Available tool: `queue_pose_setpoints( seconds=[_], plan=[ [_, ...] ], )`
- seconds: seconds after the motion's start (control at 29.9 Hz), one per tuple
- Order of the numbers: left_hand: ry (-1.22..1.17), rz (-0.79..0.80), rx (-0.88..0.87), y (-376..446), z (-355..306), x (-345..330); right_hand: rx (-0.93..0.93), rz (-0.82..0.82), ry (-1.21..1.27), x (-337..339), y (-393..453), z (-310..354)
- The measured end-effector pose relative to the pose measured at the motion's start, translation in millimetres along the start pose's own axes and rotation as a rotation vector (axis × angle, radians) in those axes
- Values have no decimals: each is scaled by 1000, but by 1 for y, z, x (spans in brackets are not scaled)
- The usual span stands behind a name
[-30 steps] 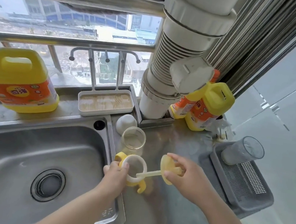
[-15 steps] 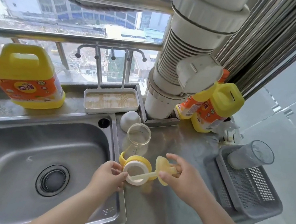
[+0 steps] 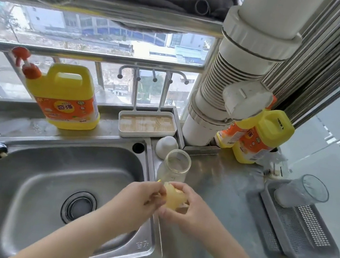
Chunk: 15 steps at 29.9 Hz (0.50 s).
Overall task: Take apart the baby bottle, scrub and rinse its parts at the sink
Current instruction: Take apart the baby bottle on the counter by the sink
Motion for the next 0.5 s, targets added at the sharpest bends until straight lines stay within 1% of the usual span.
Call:
queue_pose_setpoints(
  seconds=[0.1,0.17,0.27,0.33,0.43,0.5],
  plan=[
    [0,65,-52,-6,1,13,60,-12,-91,-9,-5,11],
    [11,130,-87,-8,3,20,91,20,-144,-16,-6,16],
    [-35,243,-54,-6,14,24,127,98,-232,-23,-5,20],
    [-32,289,-52,-3,21,27,116,111,-314,-26,1,18],
    [6,309,-57,2,28,32,102,102,-438,-33,12,17],
    [61,283,-63,3,33,39,131,114,-484,-41,17,26]
  ],
)
Point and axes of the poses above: each hand's wrist, its own y-axis towards the middle knuckle, its own x-axis out of the back of the hand, z = x × y, the point moved 4 cm from there along y, towards the middle knuckle, and after that the axes turned 4 degrees about -z, right-handed, at the moved point
